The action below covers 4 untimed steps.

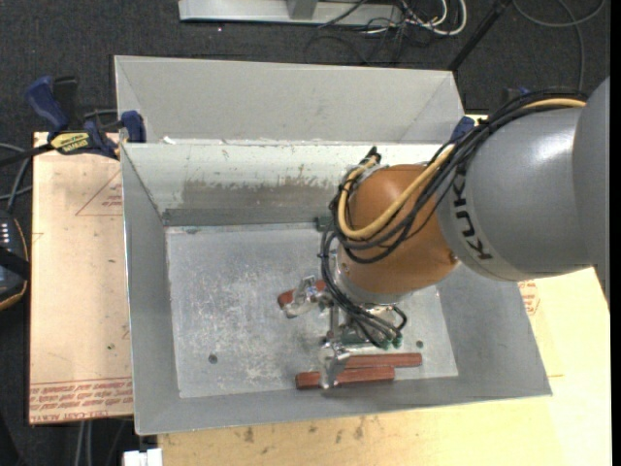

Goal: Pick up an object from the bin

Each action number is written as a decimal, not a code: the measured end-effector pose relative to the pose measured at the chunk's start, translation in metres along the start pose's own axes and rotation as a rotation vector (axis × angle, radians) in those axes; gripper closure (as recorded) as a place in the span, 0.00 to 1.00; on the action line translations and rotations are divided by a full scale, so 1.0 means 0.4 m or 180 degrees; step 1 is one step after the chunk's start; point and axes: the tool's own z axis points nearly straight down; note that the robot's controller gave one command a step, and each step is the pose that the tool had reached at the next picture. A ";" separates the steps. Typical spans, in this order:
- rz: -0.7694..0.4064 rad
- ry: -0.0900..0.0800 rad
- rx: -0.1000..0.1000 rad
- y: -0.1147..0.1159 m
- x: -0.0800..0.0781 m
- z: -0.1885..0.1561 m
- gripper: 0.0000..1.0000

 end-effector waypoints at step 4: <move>-0.0880 -0.0051 -0.0009 -0.187 -0.008 0.104 1.00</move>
Offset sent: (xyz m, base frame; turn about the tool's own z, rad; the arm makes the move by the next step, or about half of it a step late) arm 0.0192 -0.0775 -0.0529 -0.2765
